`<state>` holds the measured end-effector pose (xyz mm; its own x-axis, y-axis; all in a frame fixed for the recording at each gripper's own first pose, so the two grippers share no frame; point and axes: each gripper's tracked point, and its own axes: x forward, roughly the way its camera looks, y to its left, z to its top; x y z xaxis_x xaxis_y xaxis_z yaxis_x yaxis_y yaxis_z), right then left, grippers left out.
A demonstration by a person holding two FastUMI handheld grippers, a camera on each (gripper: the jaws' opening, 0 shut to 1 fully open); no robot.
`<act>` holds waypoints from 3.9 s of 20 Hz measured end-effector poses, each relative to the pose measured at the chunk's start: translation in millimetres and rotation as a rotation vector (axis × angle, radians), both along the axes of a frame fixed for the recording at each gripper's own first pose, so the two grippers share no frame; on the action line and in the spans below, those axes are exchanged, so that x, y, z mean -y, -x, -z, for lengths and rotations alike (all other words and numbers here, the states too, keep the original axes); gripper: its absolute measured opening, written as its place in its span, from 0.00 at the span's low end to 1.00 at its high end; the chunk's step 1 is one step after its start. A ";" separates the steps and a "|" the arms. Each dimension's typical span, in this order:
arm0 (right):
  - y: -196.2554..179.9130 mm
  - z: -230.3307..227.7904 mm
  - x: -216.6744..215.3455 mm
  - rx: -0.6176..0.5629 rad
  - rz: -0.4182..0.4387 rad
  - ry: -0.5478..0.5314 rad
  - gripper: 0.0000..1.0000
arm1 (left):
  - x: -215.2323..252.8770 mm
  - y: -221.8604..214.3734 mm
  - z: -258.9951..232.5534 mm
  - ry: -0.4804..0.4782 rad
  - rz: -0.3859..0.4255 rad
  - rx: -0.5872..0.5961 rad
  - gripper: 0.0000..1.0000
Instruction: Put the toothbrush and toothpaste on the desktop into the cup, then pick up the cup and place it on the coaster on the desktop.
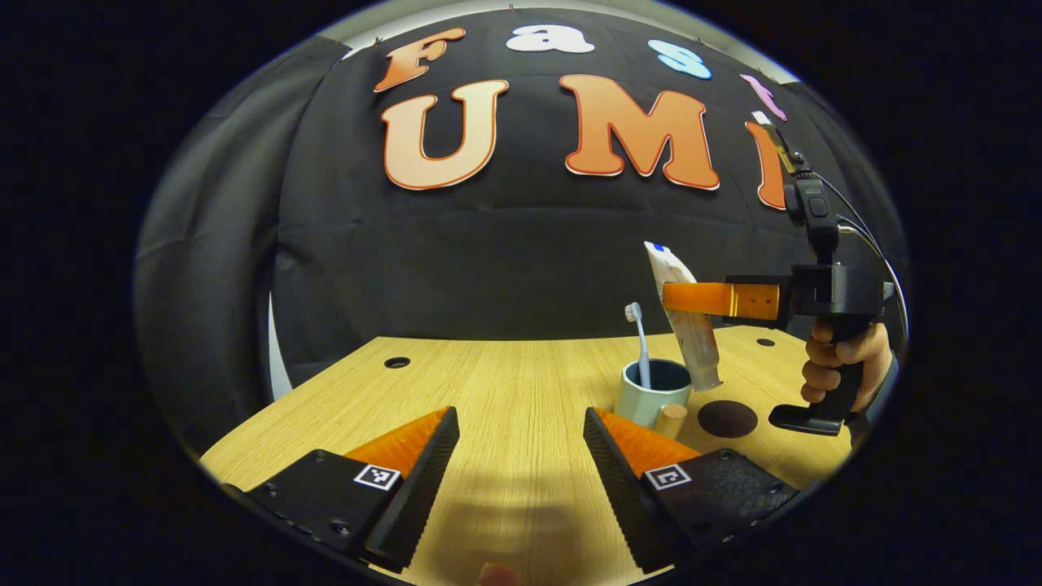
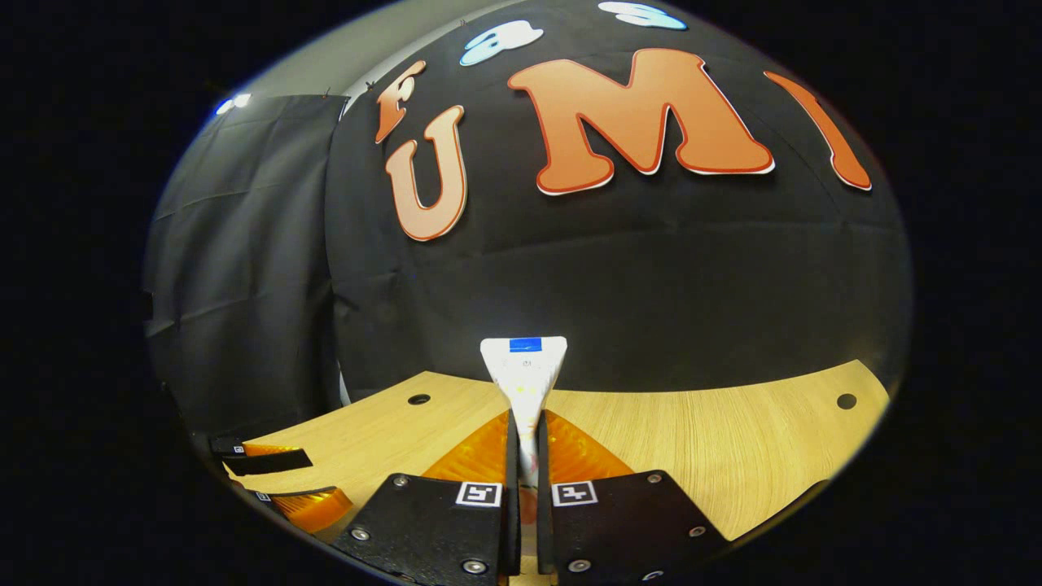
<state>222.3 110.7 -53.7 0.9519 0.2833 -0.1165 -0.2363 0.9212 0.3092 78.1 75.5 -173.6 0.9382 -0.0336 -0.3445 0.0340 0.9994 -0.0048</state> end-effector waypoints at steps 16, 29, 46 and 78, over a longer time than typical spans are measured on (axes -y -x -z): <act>-32.9 0.5 -28.1 0.038 -0.038 -0.028 0.08 | 1.4 6.8 2.9 0.035 -0.006 -0.022 0.93; -11.4 31.1 -11.8 -0.078 -0.029 0.008 0.10 | 38.9 3.8 11.9 0.068 0.068 -0.099 0.95; 68.6 -41.8 66.1 -0.029 -0.016 0.104 0.50 | 126.0 -41.6 -2.8 0.084 0.248 -0.286 0.95; 184.9 -92.8 200.1 0.112 0.101 0.156 0.90 | 160.7 -44.5 74.6 -0.083 0.110 -1.060 0.28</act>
